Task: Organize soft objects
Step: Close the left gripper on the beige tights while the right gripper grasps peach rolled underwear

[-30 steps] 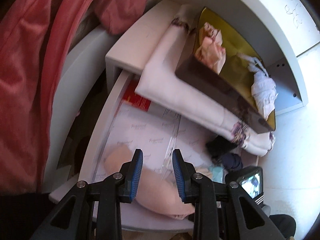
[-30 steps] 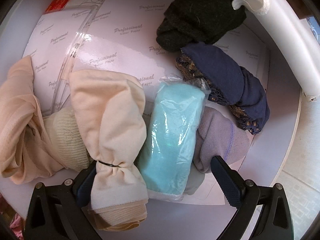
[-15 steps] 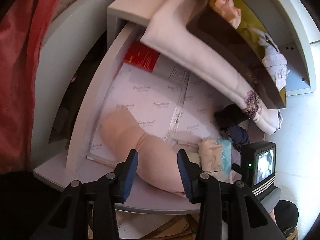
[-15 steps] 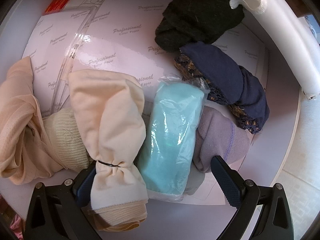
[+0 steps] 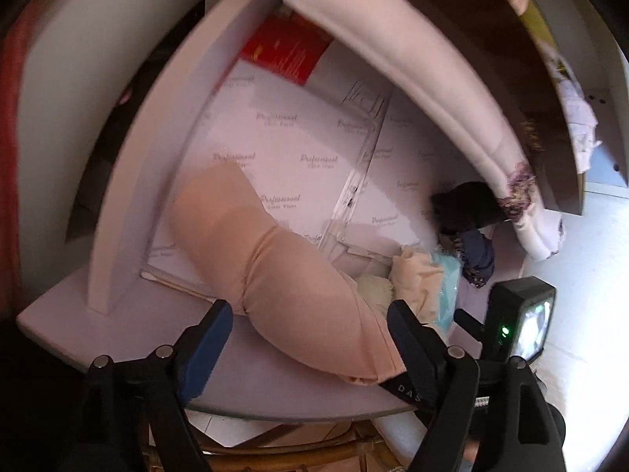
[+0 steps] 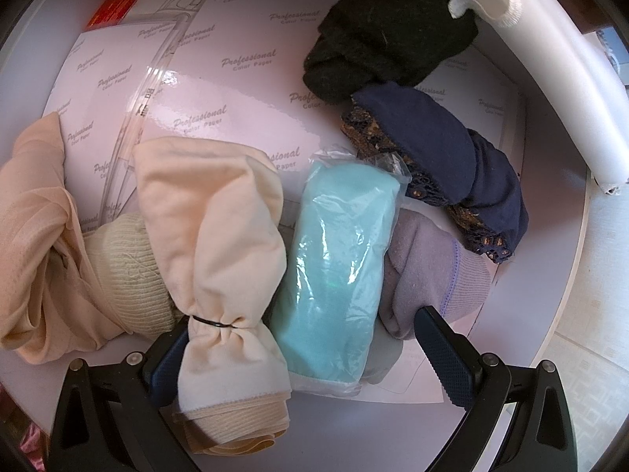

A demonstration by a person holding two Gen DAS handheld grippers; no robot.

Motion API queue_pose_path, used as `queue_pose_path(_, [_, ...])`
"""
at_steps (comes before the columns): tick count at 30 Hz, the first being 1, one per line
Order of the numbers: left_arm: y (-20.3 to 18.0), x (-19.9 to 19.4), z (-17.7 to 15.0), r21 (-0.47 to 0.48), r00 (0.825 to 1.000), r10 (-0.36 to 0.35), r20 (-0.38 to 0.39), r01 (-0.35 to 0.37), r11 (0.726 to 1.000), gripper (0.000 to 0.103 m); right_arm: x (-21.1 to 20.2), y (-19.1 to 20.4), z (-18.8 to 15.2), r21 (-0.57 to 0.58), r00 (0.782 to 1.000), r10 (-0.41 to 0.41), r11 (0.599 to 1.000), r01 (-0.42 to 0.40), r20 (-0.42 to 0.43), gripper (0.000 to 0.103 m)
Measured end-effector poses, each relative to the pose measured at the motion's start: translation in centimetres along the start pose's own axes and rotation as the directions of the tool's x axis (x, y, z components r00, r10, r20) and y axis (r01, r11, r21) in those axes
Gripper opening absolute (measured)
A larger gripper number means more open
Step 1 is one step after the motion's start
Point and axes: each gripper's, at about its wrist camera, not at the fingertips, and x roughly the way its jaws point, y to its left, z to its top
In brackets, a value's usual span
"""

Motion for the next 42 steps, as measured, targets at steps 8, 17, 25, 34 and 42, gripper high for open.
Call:
queue_pose_path(8, [-0.7, 3.5, 1.2, 0.022, 0.995, 0.076, -0.064, -0.074, 0.997, 0.09, -0.3, 0.0, -0.1, 0.005, 1.0, -0.004, 1.0, 0.004, 0.013, 0.103])
queue_pose_path(17, [-2.9, 2.9, -1.0, 0.299, 0.965, 0.23, 0.128, -0.258, 0.919, 0.053, -2.0, -1.8, -0.2, 0.063, 0.996, 0.082, 0.994, -0.085, 0.035, 0.103])
queue_pose_path(25, [-3.1, 3.7, -1.8, 0.374, 0.956, 0.246, 0.159, -0.289, 0.881, 0.051, -6.6, -8.2, -1.0, 0.301, 0.944, 0.265, 0.9, -0.316, 0.197, 0.103])
queue_pose_path(34, [1.1, 4.8, -0.5, 0.164, 0.986, 0.167, 0.012, -0.167, 0.972, 0.054, -8.6, -6.0, -1.2, 0.17, 0.925, 0.316, 0.92, -0.353, 0.21, 0.06])
queue_pose_path(42, [1.3, 5.0, -0.3, 0.149, 0.988, 0.153, -0.001, -0.152, 0.977, 0.053, -5.8, -3.0, -0.8, 0.002, 0.985, 0.155, 0.988, -0.155, 0.073, 0.038])
